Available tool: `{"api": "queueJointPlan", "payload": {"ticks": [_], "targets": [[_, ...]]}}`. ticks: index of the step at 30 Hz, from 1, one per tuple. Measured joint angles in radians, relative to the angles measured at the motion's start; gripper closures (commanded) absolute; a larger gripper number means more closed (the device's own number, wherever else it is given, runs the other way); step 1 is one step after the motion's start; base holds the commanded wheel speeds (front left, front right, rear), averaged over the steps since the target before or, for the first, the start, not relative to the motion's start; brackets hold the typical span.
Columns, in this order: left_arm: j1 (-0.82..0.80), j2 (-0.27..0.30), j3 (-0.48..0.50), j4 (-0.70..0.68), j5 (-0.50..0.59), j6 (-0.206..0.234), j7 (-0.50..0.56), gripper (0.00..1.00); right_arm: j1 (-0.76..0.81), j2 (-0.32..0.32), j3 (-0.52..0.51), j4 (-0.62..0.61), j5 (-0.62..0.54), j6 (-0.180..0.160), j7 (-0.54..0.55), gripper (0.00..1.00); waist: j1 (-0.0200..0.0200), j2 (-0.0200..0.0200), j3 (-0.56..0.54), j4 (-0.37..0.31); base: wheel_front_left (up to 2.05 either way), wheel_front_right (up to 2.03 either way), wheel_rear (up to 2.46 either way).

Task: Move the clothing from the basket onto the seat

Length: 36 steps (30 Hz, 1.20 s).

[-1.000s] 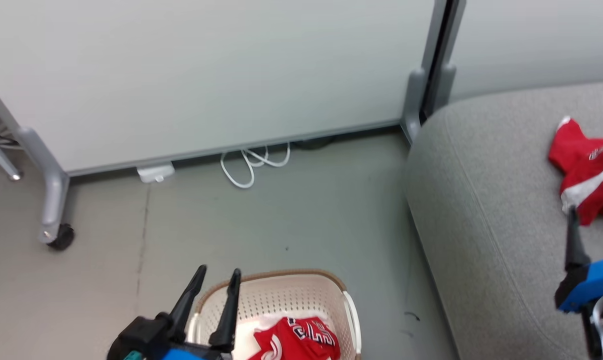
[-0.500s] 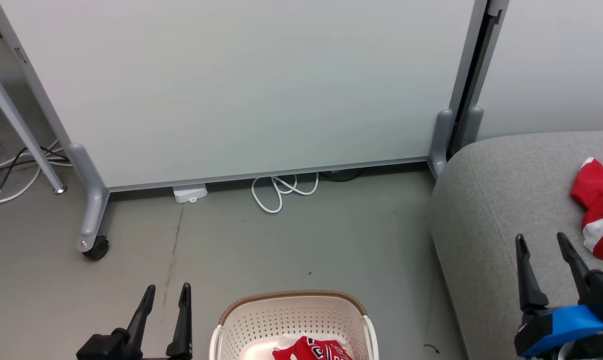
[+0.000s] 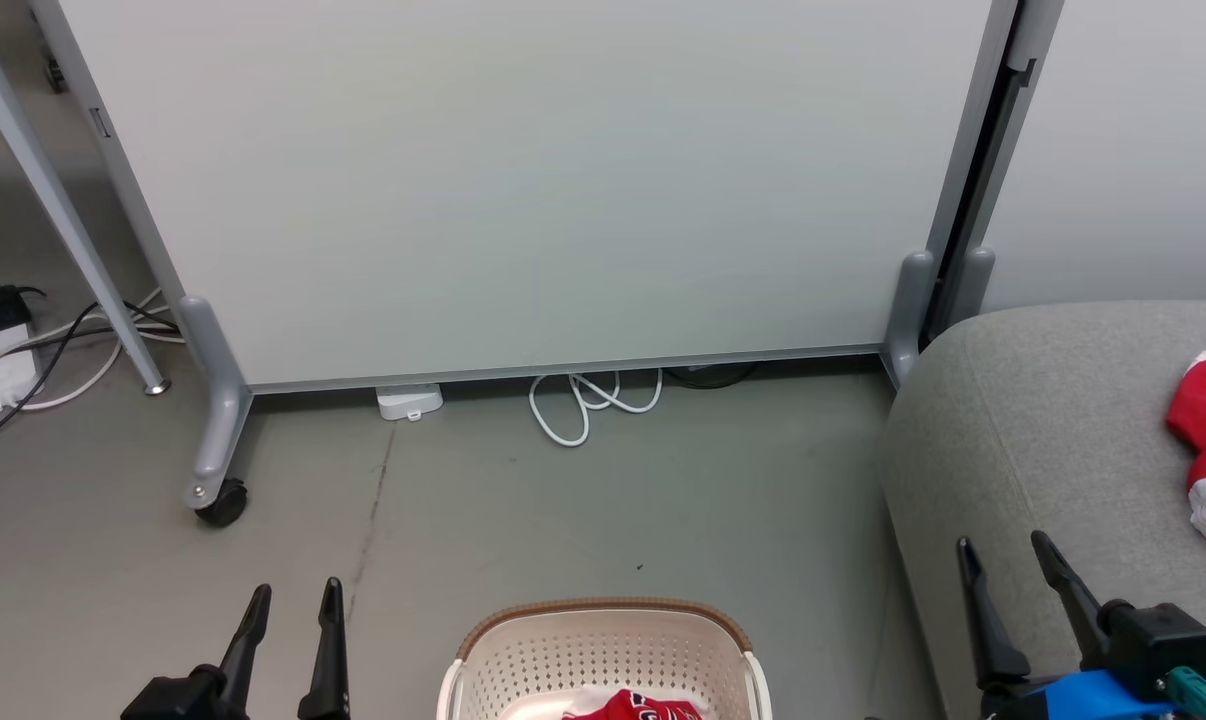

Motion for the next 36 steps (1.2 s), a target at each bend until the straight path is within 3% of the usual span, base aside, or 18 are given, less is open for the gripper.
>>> {"api": "queueJointPlan", "payload": {"ticks": [26,36], "targets": [[-0.002,0.002,-0.014,0.01,-0.002,0.0,0.0,0.0,0.005,0.0,0.036,0.011,0.012,0.0,0.0,0.0,0.0,0.0,0.02,0.018,0.0,0.0,0.0],[-0.074,-0.012,-0.103,0.084,-0.013,0.0,0.0,0.0,-0.011,0.0,0.077,-0.032,0.002,0.0,0.018,0.0,0.0,0.0,0.098,-0.024,0.0,0.0,0.0]]}}
